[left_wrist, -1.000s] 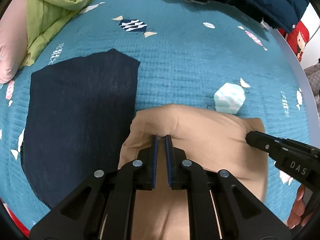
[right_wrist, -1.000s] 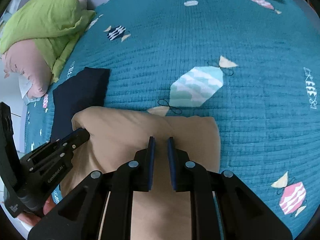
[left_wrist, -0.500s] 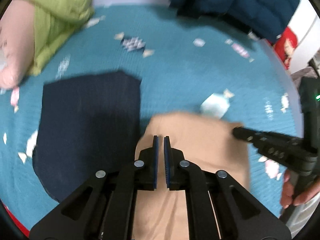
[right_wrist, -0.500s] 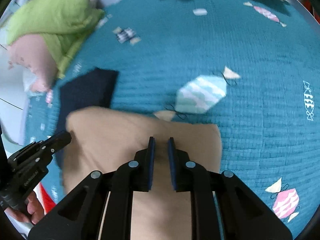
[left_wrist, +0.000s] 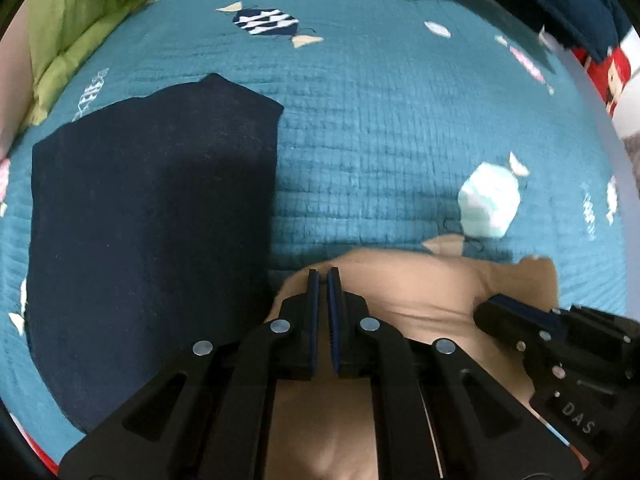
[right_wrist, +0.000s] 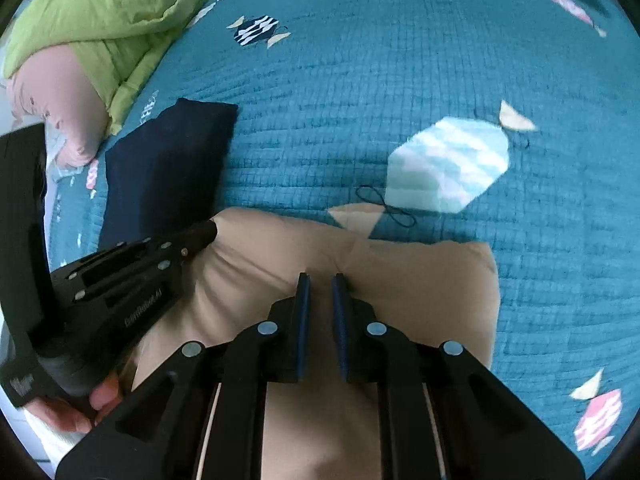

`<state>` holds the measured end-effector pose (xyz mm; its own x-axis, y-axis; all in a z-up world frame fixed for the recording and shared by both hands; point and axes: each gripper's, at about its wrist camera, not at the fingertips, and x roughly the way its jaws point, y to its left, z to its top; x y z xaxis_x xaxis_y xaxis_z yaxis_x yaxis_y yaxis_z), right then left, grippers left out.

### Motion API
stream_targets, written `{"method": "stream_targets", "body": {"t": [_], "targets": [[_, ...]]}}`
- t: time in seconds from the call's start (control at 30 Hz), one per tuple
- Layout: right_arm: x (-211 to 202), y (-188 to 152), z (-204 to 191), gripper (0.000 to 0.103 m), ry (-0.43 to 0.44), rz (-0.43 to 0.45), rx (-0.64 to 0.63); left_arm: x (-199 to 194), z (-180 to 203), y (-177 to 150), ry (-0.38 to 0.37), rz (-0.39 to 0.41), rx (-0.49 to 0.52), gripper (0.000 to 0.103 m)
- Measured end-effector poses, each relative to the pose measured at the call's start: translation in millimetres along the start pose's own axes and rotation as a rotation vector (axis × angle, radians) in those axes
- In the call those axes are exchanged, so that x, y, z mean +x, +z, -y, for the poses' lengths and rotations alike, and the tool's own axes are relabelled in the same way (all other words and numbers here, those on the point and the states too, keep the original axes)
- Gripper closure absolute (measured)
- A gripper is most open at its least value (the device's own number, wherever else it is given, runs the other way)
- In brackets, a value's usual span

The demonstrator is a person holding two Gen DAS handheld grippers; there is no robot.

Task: Fold large clothes

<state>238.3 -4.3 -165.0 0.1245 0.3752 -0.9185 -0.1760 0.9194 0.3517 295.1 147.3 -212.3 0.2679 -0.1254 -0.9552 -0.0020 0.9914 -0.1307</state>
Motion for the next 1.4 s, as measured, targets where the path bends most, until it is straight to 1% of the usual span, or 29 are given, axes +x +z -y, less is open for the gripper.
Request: {"method": "stream_targets", "body": {"t": [0.07,0.1,0.17,0.23,0.27,0.3,0.33,0.37,0.4,0.43,0.47,0.5,0.57,0.63,0.67,0.7,0.77,0.83,0.9,0.97,1.0,1.1,1.13,1.17,1.23,1.27,1.3,1.33,1.4], "targets": [[-19.1,-3.5,-2.0,0.093,-0.004,0.027,-0.010,-22.1,-2.4,-5.4,-0.009,0.023,-0.003,0.097],[-32.9,-7.6,-4.2,0.090,-0.010,0.054,-0.026,-36.0,-0.9,-9.5,-0.009,0.044,0.007,0.097],[-62.9,-22.4,-7.8,0.090,-0.003,0.086,-0.055,-68.8,4.7,-22.3,-0.005,0.104,0.045,0.096],[-72.6,-36.4,-5.7,0.088,0.013,0.060,-0.037,-91.0,8.8,-36.9,-0.023,0.139,0.063,0.096],[-70.7,-43.2,-4.9,0.088,0.015,0.025,-0.022,-95.4,9.4,-46.4,-0.062,0.119,0.062,0.095],[-63.1,-51.5,-2.7,0.088,0.022,-0.037,-0.006,-89.6,11.2,-55.2,-0.089,0.062,0.073,0.095],[-52.9,-57.1,-1.1,0.088,0.035,-0.075,0.009,-77.3,12.9,-63.4,-0.085,0.004,0.083,0.096],[-42.6,-59.2,-0.6,0.088,0.034,-0.096,0.013,-64.3,12.4,-68.7,-0.055,-0.023,0.091,0.096],[-24.5,-61.6,1.3,0.093,0.012,-0.110,0.015,-50.4,11.5,-74.1,-0.016,-0.042,0.104,0.097],[-8.9,-62.2,5.5,0.093,0.018,-0.118,0.038,-35.0,10.9,-77.9,0.007,-0.058,0.120,0.097],[2.5,-62.3,9.4,0.094,0.029,-0.123,0.071,-22.8,7.5,-79.1,0.001,-0.062,0.102,0.097],[6.2,-62.0,11.4,0.094,0.035,-0.116,0.099,-21.4,4.6,-77.6,-0.002,-0.064,0.072,0.097],[-6.4,-64.2,5.3,0.094,0.021,-0.098,0.088,-36.1,6.7,-75.1,0.025,-0.057,0.053,0.097],[-26.8,-72.8,-3.1,0.092,-0.001,-0.073,0.047,-61.5,15.2,-81.2,0.072,-0.023,0.088,0.096],[-36.2,-78.0,-4.3,0.091,0.002,-0.064,0.035,-70.8,19.1,-86.0,0.079,-0.012,0.105,0.096],[-46.3,-86.4,-8.1,0.091,0.020,-0.056,0.018,-82.0,22.4,-94.2,0.075,0.000,0.123,0.096],[-56.9,-106.7,-9.9,0.091,0.043,-0.080,0.004,-93.3,21.0,-112.5,0.056,-0.008,0.130,0.096],[-50.2,-121.5,-8.0,0.090,0.019,-0.112,0.004,-89.1,17.4,-133.1,0.065,-0.045,0.133,0.096],[-22.9,-132.2,-1.9,0.092,-0.043,-0.145,-0.004,-66.3,15.4,-150.5,0.093,-0.087,0.139,0.097],[8.9,-137.0,9.9,0.092,-0.039,-0.171,0.055,-37.4,16.4,-160.7,0.104,-0.121,0.149,0.097],[13.9,-137.6,12.2,0.093,-0.027,-0.164,0.077,-29.6,17.8,-162.9,0.124,-0.120,0.150,0.097],[-8.0,-144.9,4.7,0.093,-0.042,-0.114,0.059,-46.2,24.7,-167.6,0.162,-0.091,0.152,0.097],[-17.9,-152.0,2.9,0.093,-0.035,-0.107,0.054,-52.8,25.2,-170.7,0.162,-0.089,0.149,0.097],[-27.4,-161.9,2.1,0.088,0.001,-0.114,0.060,-62.7,24.4,-176.7,0.146,-0.087,0.140,0.097],[-36.3,-177.6,2.9,0.088,0.055,-0.135,0.070,-73.8,21.6,-189.1,0.103,-0.092,0.134,0.097],[-36.3,-185.5,2.9,0.088,0.052,-0.143,0.067,-74.8,18.0,-195.7,0.089,-0.101,0.131,0.097],[-30.0,-193.0,4.4,0.088,0.021,-0.148,0.058,-71.0,15.5,-199.9,0.093,-0.109,0.130,0.097],[-20.6,-196.5,6.8,0.091,0.002,-0.153,0.057,-64.2,13.1,-203.1,0.093,-0.123,0.129,0.097],[9.2,-198.9,16.4,0.094,0.002,-0.171,0.092,-35.6,4.6,-206.8,0.063,-0.174,0.094,0.097]]}}
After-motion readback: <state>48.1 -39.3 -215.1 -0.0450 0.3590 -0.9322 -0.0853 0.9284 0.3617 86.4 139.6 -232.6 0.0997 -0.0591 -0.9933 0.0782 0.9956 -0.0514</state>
